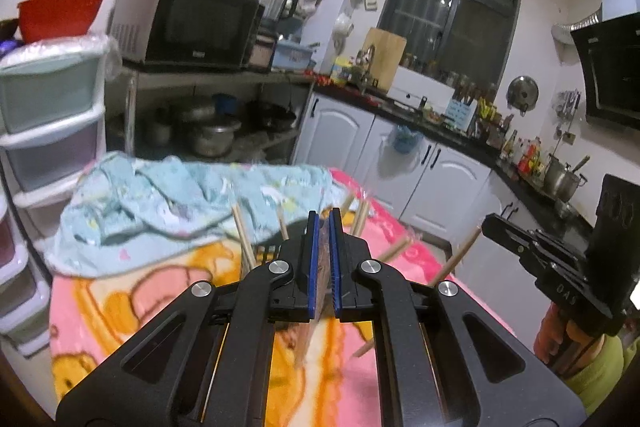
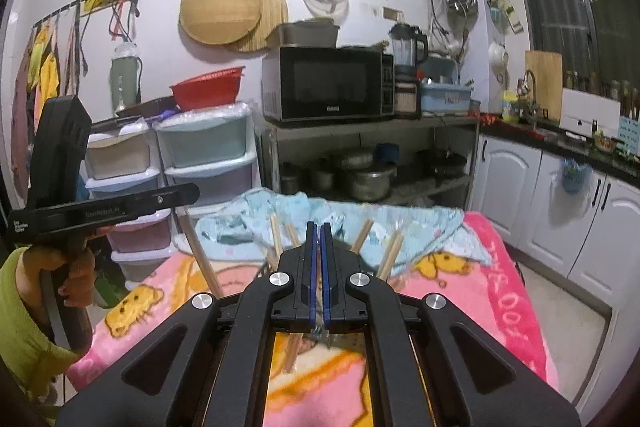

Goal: Organize utensils
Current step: 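Lift the left tool's chopstick into the caddy while the right tool lowers its chopstick there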

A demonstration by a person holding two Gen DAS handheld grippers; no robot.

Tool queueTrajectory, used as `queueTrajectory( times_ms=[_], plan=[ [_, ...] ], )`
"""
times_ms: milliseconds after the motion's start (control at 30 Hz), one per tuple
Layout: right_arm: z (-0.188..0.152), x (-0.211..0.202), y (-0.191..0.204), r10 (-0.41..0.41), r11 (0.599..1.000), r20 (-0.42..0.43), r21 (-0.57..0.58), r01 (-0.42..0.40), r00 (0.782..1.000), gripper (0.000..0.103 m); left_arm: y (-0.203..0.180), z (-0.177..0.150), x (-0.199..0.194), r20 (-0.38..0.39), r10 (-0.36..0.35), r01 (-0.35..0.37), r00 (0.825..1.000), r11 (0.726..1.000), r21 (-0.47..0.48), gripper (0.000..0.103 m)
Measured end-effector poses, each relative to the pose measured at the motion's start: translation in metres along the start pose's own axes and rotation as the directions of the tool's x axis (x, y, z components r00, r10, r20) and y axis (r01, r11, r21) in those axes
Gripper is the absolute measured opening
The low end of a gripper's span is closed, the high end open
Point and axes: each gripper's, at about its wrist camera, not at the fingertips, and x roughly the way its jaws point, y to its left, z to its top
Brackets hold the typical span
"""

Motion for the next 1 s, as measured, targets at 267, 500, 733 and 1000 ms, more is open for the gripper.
queueTrajectory(
  times_ms=[267,500,733,1000],
  plan=[
    [0.025,-0.002,0.0,-0.003,1.0,0.06,-0.029,0.005,0.998,0.002,-0.002,0.03,-0.011,0.064,0.018,-0.02,0.998,0.999,0.035,0.003],
    [0.047,-0.002,-0.003,-0.02,0.998,0.111,-0.057,0.026,0.994,0.002,-0.005,0.055,-0.01,0.11,0.027,-0.033,0.994,0.998,0.058,0.003],
    [0.07,0.003,-0.015,-0.055,0.996,0.154,-0.064,0.065,0.987,0.002,-0.011,0.083,0.001,0.143,0.03,-0.041,0.989,0.996,0.079,0.003],
    [0.086,0.016,-0.031,-0.099,0.993,0.178,-0.051,0.11,0.979,0.002,-0.012,0.098,0.022,0.149,0.047,-0.058,0.988,0.996,0.07,0.003]
  ],
)
